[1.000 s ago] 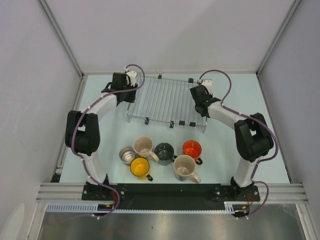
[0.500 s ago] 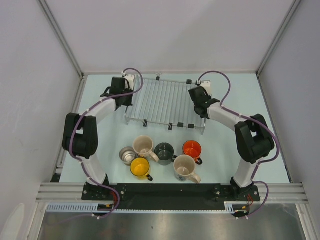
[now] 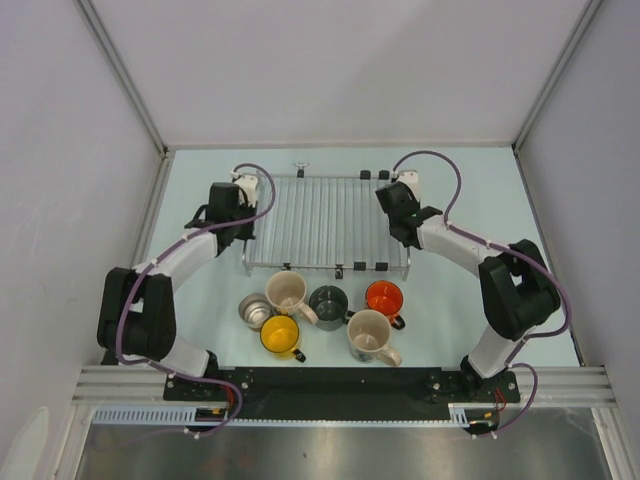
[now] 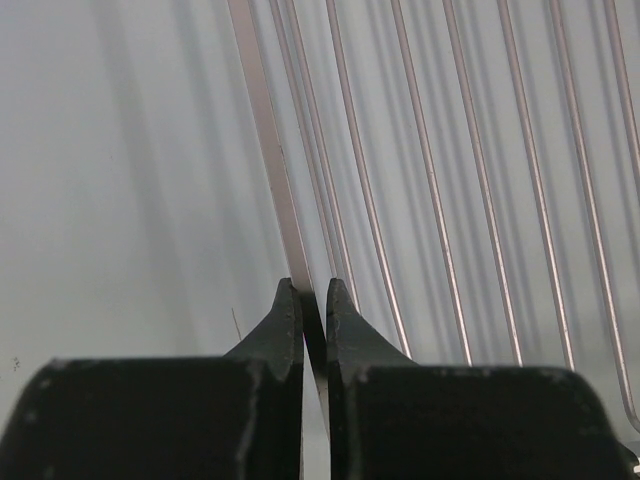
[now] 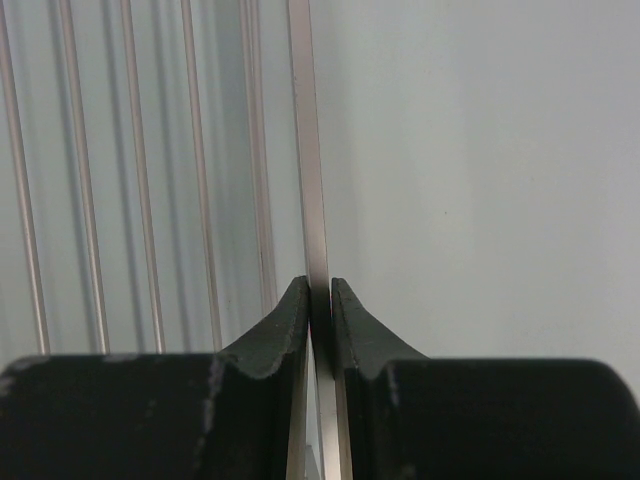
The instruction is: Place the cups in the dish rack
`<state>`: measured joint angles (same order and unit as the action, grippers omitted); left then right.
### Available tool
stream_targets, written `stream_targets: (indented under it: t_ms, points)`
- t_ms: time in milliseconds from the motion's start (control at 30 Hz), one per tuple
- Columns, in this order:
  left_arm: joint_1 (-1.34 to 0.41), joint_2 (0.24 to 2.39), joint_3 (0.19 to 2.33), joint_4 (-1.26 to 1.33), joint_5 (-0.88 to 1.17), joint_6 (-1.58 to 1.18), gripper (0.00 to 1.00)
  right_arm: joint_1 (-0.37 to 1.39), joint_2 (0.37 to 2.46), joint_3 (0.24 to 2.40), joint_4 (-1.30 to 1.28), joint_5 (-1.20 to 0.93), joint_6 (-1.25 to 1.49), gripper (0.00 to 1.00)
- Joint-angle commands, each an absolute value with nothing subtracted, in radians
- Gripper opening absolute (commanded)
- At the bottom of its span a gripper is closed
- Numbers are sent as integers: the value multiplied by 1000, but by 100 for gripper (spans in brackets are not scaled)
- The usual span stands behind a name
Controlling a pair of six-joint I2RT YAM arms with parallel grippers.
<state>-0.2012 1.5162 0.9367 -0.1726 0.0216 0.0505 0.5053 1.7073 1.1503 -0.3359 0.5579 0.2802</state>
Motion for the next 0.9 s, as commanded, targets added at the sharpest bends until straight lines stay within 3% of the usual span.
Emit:
stream_targets:
  t_ms: [0, 200, 267, 400, 433, 467, 500, 600, 667, 867]
  points:
    - [-232, 1428, 871, -242, 127, 199, 0, 489, 1704, 1082, -453, 600, 325, 0]
    - [-241, 1371, 851, -250, 124, 190, 17, 489, 1690, 1074, -454, 606, 330, 0]
    - [-241, 1361, 856, -262, 124, 189, 28, 489, 1687, 1074, -456, 610, 328, 6]
    - [-242, 1301, 848, -279, 121, 193, 41, 491, 1674, 1068, -443, 614, 331, 15]
    - [-242, 1287, 841, -278, 115, 196, 46, 491, 1663, 1069, -440, 611, 328, 20]
    - [-242, 1276, 838, -272, 91, 195, 65, 495, 1655, 1068, -437, 609, 330, 26]
    - [-239, 1267, 836, -267, 77, 192, 74, 503, 1649, 1068, -439, 617, 330, 32]
    - [-230, 1244, 851, -267, 49, 193, 79, 522, 1621, 1065, -436, 624, 325, 37]
    - [-230, 1224, 870, -284, 46, 189, 85, 534, 1605, 1068, -439, 640, 324, 72]
    - [-229, 1106, 861, -336, 81, 181, 84, 557, 1508, 1095, -433, 666, 314, 98]
